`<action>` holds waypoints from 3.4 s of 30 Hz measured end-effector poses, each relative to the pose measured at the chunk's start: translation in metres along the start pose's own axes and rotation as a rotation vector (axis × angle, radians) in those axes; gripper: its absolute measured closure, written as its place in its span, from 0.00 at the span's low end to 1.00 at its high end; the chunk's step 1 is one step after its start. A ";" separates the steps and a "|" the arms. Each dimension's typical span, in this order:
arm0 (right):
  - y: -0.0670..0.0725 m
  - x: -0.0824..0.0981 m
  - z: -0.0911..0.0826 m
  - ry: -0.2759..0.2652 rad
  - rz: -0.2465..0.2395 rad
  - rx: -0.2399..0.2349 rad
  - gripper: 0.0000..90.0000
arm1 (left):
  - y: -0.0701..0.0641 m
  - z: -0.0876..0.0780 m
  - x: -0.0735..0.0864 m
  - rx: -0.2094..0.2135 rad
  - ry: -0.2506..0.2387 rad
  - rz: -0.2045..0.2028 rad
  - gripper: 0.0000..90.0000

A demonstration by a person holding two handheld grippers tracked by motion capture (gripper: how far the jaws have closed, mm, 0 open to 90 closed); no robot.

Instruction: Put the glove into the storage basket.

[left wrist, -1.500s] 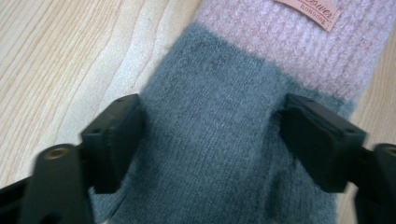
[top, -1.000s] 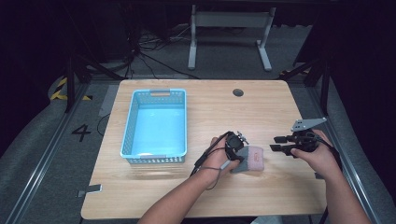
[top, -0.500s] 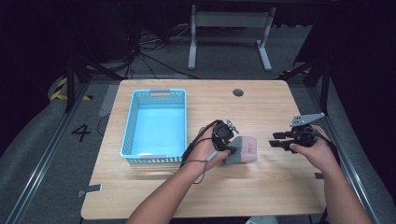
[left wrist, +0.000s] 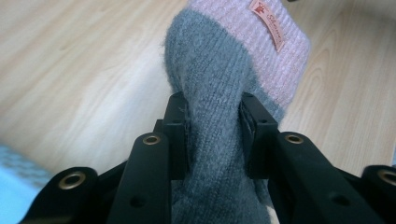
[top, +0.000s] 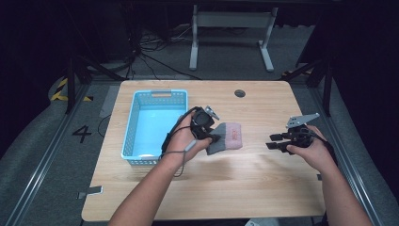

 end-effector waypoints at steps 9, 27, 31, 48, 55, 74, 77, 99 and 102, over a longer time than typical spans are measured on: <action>0.001 0.007 0.000 0.012 0.014 0.005 0.62 | 0.036 -0.037 0.001 -0.060 -0.023 -0.033 0.76; 0.008 0.018 0.001 0.031 0.013 0.007 0.61 | 0.125 -0.079 0.022 -0.181 -0.006 -0.131 0.76; 0.008 0.019 0.002 0.031 0.011 0.012 0.61 | 0.140 -0.080 0.031 -0.198 0.007 -0.159 0.76; 0.012 0.017 0.002 0.011 -0.012 0.027 0.60 | 0.182 -0.049 0.060 -0.196 0.103 -0.206 0.75; 0.011 0.018 0.002 0.008 -0.011 0.030 0.60 | 0.190 -0.028 0.075 -0.181 0.161 -0.206 0.75; 0.014 0.023 0.004 0.021 -0.010 0.036 0.59 | 0.209 0.005 0.084 -0.208 0.194 -0.187 0.65; 0.014 0.022 0.004 0.020 -0.014 0.035 0.59 | 0.211 0.004 0.083 -0.249 0.184 -0.168 0.55; 0.015 0.015 0.010 0.027 -0.030 0.023 0.57 | 0.094 -0.056 0.053 -0.162 -0.023 -0.110 0.35; 0.015 0.015 0.010 0.027 -0.032 0.022 0.57 | 0.075 -0.059 0.056 -0.145 -0.040 -0.088 0.35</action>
Point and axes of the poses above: each handheld gripper's, and its own axes: z roughly forward along the jaws, x roughly out of its underside, y roughly to its left, the point moved 8 cm from there along z, roughly forward along the jaws, and after that the axes turned 8 degrees about -z, right-handed, at the moved point
